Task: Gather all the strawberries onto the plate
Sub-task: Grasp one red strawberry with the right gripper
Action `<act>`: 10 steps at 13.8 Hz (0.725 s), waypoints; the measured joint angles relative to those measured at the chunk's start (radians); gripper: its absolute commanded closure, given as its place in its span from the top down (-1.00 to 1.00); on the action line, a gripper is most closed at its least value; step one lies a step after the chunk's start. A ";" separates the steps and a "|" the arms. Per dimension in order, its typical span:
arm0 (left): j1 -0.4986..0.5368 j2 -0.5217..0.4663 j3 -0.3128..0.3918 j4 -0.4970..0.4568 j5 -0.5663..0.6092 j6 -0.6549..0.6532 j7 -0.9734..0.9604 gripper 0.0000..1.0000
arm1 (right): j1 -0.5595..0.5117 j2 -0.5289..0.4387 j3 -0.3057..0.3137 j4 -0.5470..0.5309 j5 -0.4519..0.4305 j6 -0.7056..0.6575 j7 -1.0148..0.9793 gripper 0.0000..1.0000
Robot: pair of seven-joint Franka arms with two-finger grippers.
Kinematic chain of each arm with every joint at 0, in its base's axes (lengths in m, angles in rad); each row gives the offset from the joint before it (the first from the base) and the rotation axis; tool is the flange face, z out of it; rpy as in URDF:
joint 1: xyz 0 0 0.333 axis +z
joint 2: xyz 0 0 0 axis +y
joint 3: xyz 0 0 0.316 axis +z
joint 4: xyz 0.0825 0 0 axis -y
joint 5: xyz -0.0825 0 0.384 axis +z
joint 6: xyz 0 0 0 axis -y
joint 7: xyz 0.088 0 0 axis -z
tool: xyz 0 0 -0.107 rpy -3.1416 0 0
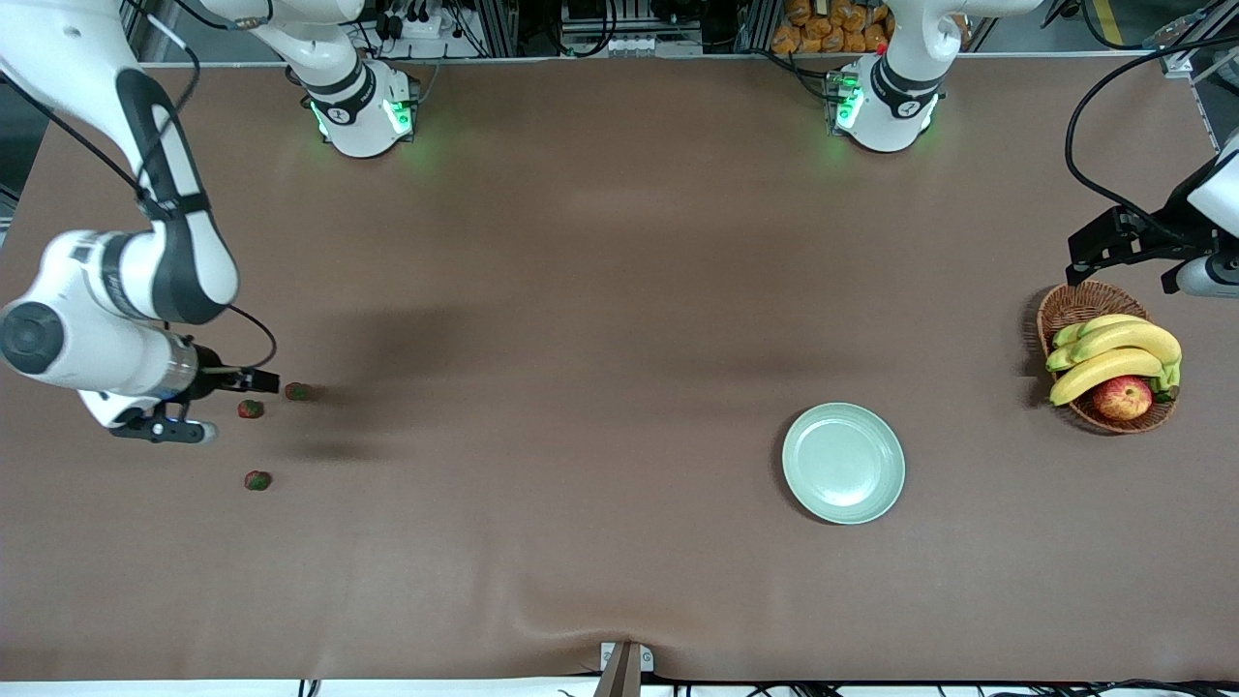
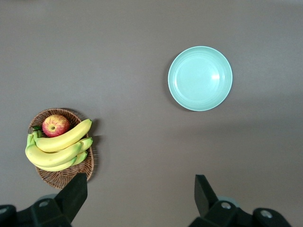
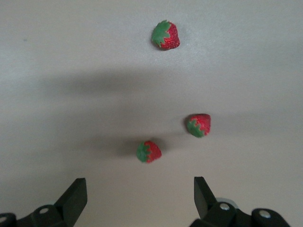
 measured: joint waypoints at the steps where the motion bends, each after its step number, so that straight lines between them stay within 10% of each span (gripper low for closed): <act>1: 0.000 0.001 0.000 0.000 0.000 0.000 0.000 1.00 | 0.000 0.027 0.000 -0.002 0.000 0.032 0.011 1.00; 10: 0.000 0.007 0.000 -0.001 0.000 -0.002 0.000 1.00 | -0.009 0.144 -0.002 -0.027 0.002 0.152 0.051 1.00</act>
